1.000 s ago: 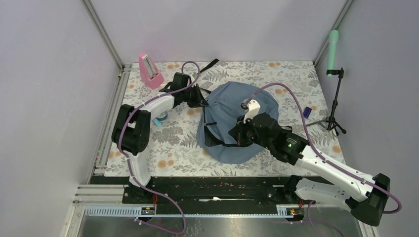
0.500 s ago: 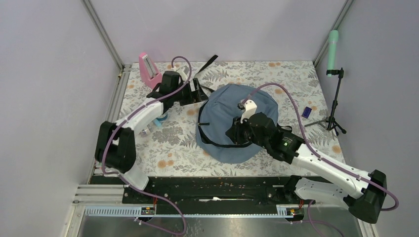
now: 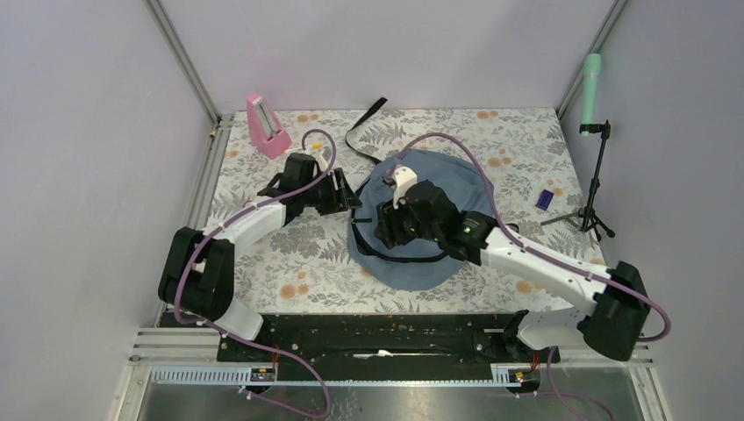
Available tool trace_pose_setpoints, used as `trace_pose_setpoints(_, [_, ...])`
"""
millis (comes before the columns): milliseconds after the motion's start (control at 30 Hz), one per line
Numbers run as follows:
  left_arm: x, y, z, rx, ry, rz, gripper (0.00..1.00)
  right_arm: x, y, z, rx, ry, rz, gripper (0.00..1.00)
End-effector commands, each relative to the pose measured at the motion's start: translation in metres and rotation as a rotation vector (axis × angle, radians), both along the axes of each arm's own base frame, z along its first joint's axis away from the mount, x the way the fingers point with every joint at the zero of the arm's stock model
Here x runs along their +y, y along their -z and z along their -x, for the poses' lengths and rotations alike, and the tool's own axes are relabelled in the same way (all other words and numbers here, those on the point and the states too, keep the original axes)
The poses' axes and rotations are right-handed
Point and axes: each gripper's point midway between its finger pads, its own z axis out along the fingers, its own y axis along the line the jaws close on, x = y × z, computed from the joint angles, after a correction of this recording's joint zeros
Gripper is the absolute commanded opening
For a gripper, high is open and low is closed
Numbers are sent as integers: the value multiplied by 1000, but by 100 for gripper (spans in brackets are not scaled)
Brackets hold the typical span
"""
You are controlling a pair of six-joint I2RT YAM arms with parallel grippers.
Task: Pack the student bag
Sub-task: Zip the student bag at the center of the board.
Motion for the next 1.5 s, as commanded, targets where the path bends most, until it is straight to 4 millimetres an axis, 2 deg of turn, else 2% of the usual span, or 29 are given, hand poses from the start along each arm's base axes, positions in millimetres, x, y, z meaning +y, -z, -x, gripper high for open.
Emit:
trace_pose_setpoints(0, [-8, -17, 1, -53, 16, 77, 51, 31, -14, -11, -28, -139, -28, 58])
trace_pose_setpoints(167, [-9, -11, 3, -41, 26, 86, 40, 47, -2, -31, 40, -233, -70, 66])
trace_pose_setpoints(400, [-12, -10, 4, -36, 41, 97, 15, 56, 16, -64, 118, -291, -101, 70])
trace_pose_setpoints(633, [-14, -4, 10, -8, 58, 112, 1, 64, 41, -74, 181, -343, -94, 69])
trace_pose_setpoints(767, [-18, -11, 10, -34, 74, 141, 0, 70, 51, -80, 187, -352, -91, 61])
trace_pose_setpoints(967, [-21, -14, 12, -36, 97, 157, 0, 76, 64, -84, 199, -376, -75, 61])
trace_pose_setpoints(1133, [-21, -14, 12, -37, 97, 158, 0, 76, 69, -71, 263, -401, -94, 40])
trace_pose_setpoints(1300, [-22, -15, 11, -37, 98, 159, 0, 69, 69, -58, 317, -366, -119, 8])
trace_pose_setpoints(1367, [-21, -15, 10, -39, 93, 154, 0, 67, 66, -53, 327, -355, -142, 1])
trace_pose_setpoints(1467, [-19, -15, 9, -42, 85, 147, 0, 64, 58, -47, 324, -333, -179, 0])
